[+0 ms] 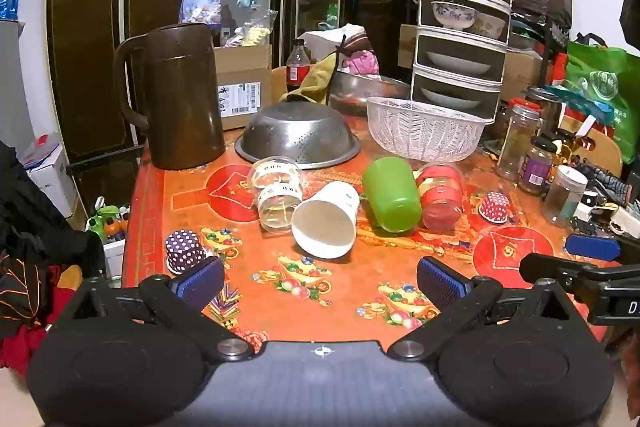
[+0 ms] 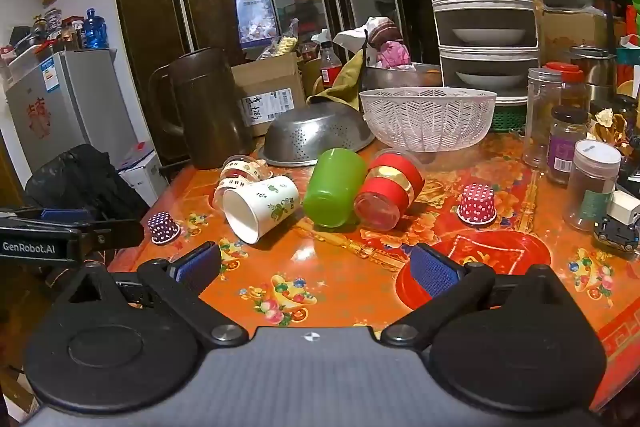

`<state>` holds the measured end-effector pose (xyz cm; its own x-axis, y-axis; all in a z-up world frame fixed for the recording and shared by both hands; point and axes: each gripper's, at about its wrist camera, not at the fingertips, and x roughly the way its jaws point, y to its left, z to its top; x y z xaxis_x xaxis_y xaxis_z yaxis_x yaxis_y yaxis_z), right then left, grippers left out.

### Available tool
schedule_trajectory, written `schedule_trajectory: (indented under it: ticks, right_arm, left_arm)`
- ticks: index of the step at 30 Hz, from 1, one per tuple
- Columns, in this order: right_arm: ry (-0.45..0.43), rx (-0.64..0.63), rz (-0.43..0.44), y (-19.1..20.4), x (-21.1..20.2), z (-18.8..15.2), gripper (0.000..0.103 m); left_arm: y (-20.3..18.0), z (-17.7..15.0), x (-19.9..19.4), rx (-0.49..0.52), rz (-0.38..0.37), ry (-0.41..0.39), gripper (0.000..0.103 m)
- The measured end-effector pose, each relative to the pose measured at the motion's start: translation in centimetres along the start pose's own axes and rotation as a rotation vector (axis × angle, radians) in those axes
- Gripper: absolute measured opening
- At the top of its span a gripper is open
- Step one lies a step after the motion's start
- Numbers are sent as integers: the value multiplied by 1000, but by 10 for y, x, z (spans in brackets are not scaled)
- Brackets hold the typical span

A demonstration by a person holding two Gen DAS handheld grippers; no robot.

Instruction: Flip cup upright

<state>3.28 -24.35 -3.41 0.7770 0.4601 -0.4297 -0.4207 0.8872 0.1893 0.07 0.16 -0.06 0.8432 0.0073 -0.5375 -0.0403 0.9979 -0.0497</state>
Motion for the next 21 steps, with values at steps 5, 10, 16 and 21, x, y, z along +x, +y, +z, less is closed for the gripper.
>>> schedule_trajectory:
  ticks: [5, 10, 16, 21]
  right_arm:
    - [-7, -9, -2, 2, 2, 0, 102]
    - [4, -9, 5, -1, 4, 1, 102]
    - [13, -15, 4, 4, 2, 0, 102]
    - [11, -14, 6, 5, 0, -2, 102]
  left_arm:
    - [-2, 0, 3, 9, 24, 5, 103]
    - [2, -4, 4, -3, 15, 8, 103]
    - [3, -6, 5, -2, 12, 18, 103]
    - [5, -5, 4, -10, 14, 22, 103]
